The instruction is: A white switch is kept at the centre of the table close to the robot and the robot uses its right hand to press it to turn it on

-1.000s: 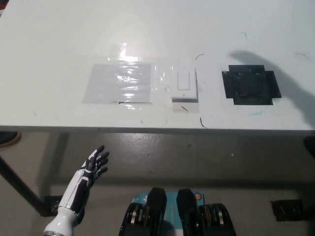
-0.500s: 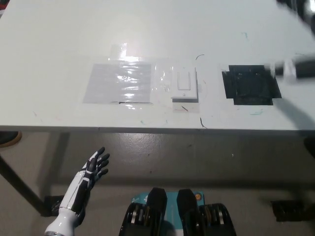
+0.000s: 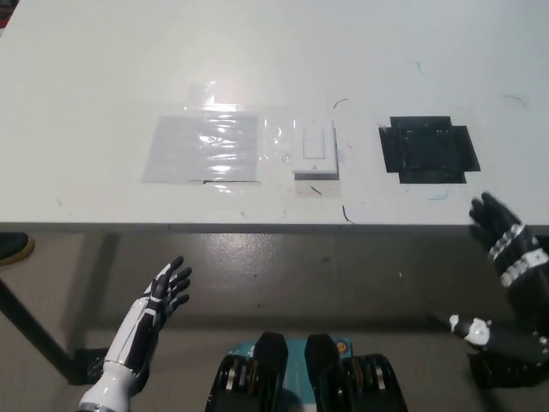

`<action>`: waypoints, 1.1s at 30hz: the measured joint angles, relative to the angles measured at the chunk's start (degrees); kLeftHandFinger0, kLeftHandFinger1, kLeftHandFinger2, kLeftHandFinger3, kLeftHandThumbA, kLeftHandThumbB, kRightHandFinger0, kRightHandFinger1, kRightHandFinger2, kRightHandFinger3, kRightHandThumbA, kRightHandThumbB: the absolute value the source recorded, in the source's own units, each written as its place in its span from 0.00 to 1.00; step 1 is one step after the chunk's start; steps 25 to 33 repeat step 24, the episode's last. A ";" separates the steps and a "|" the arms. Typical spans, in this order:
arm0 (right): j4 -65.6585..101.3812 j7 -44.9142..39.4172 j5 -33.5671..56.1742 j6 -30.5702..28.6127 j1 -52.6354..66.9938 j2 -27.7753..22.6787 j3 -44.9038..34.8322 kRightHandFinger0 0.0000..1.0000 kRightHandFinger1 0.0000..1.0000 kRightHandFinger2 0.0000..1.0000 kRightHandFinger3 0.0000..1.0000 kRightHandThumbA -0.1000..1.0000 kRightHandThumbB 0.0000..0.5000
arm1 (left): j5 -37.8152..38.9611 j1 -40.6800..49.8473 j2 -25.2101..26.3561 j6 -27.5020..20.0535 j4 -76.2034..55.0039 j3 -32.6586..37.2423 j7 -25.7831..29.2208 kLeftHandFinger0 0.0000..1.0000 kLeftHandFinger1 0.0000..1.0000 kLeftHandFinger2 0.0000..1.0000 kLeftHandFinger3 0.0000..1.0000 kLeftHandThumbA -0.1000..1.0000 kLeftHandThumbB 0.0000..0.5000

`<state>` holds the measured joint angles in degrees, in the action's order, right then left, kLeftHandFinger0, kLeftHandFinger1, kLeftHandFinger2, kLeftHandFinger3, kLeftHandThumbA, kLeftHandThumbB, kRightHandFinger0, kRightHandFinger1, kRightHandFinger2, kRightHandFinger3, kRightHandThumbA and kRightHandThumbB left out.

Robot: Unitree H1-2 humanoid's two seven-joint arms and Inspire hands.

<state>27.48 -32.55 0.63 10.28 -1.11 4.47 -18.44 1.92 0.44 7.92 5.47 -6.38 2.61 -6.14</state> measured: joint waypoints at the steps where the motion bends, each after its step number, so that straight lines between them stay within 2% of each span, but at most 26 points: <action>1: -1.80 0.44 -0.03 -0.97 0.52 0.65 -0.02 1.00 1.00 1.00 1.00 1.00 0.25 | 0.02 0.16 -0.01 -0.02 0.00 0.00 0.00 1.00 1.00 1.00 1.00 1.00 0.23; 3: -4.80 1.28 -0.10 -2.49 1.05 1.47 -0.06 1.00 1.00 1.00 1.00 1.00 0.19 | 0.05 0.43 0.00 -0.05 0.00 0.00 0.00 1.00 1.00 1.00 1.00 1.00 0.33; 6: -11.73 3.17 -0.18 -5.83 1.77 2.83 -0.17 1.00 1.00 1.00 1.00 1.00 0.19 | 0.09 1.14 0.00 -0.15 0.00 0.00 0.00 1.00 1.00 1.00 1.00 1.00 0.35; 7: -13.57 3.58 -0.18 -6.71 1.85 3.09 -0.19 1.00 1.00 1.00 1.00 1.00 0.25 | 0.10 1.27 0.00 -0.20 0.00 0.00 0.00 1.00 1.00 1.00 1.00 1.00 0.40; 9: -16.76 4.58 -0.18 -8.35 2.17 3.40 -0.20 1.00 1.00 1.00 1.00 1.00 0.29 | 0.16 1.39 -0.01 -0.35 0.00 -0.01 0.00 1.00 1.00 1.00 1.00 1.00 0.42; 11: -19.38 5.36 -0.16 -9.87 2.54 3.49 -0.19 1.00 1.00 1.00 1.00 1.00 0.24 | 0.23 1.53 -0.01 -0.56 -0.01 -0.03 0.00 1.00 1.00 1.00 1.00 1.00 0.48; 12: -20.92 5.93 -0.14 -10.81 2.85 3.52 -0.18 1.00 1.00 1.00 1.00 1.00 0.25 | 0.32 1.72 -0.01 -0.78 -0.01 -0.05 -0.01 1.00 1.00 1.00 1.00 1.00 0.49; 13: -22.72 6.72 -0.14 -12.14 3.40 3.52 -0.18 1.00 1.00 1.00 1.00 1.00 0.21 | 0.37 2.12 0.00 -1.02 -0.01 -0.05 0.00 1.00 1.00 1.00 1.00 1.00 0.49; 15: -24.31 7.66 -0.14 -13.72 4.07 3.51 -0.14 1.00 1.00 1.00 1.00 1.00 0.26 | 0.43 2.73 -0.01 -1.35 -0.04 -0.05 -0.01 1.00 1.00 1.00 1.00 1.00 0.56; 18: -26.18 9.42 -0.14 -16.36 5.24 3.23 0.17 1.00 1.00 1.00 1.00 1.00 0.30 | 0.73 3.98 -0.09 -1.94 -0.11 -0.06 -0.02 1.00 1.00 1.00 1.00 1.00 0.55; 24: -27.78 12.24 -0.15 -20.28 7.46 2.39 1.90 1.00 1.00 1.00 1.00 1.00 0.29 | 1.37 5.99 -0.22 -3.33 -0.54 -0.01 -0.03 1.00 1.00 1.00 1.00 1.00 0.49; 33: -27.78 12.24 -0.15 -20.28 7.46 2.39 1.90 1.00 1.00 1.00 1.00 1.00 0.29 | 1.37 5.99 -0.22 -3.33 -0.54 -0.01 -0.03 1.00 1.00 1.00 1.00 1.00 0.49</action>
